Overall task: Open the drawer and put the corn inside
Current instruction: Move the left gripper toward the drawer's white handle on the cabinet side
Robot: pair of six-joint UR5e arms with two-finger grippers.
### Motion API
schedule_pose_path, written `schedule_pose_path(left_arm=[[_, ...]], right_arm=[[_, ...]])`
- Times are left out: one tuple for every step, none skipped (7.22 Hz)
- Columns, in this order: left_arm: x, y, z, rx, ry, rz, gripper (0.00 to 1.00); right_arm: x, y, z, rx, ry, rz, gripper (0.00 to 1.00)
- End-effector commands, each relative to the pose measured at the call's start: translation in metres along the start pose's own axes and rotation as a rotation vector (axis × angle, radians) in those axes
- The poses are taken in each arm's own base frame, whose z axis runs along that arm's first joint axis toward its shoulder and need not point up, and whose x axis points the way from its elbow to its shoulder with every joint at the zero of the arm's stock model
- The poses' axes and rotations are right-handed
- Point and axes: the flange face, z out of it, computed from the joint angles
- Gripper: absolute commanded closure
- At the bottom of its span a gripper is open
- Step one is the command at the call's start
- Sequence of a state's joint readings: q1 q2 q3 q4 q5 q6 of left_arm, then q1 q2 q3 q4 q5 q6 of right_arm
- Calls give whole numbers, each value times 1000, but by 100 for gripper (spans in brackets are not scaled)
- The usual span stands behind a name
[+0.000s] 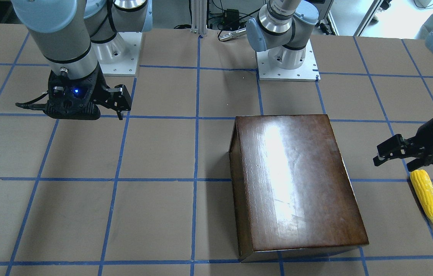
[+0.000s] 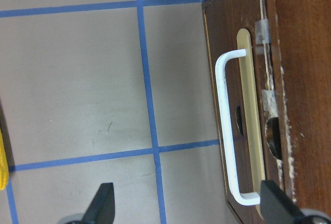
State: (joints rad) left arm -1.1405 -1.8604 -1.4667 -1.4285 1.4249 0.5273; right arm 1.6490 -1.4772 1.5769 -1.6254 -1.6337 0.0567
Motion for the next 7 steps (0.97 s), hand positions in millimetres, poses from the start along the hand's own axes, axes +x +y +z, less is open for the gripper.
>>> schedule_pose_path(left_arm=[[-4,-7,31,-4,61,0,0],[-5,-7,40,-16,73,-5,0],[-4,-10,50,-10,116,-7,0],[-6,-11,58,-21,124,-9,0],[-8,-13,66,-32,132,-11,0],[-10,-14,72,-39,137,-13,0],[-12,-16,80,-51,147,-16,0]], right_arm=[[0,0,0,-1,-1,0,0],[0,0,0,-1,-1,0,0],[0,0,0,-1,-1,0,0],[0,0,0,0,-2,0,0],[0,0,0,0,-2,0,0],[0,0,0,-1,-1,0,0],[0,0,0,-1,-1,0,0]])
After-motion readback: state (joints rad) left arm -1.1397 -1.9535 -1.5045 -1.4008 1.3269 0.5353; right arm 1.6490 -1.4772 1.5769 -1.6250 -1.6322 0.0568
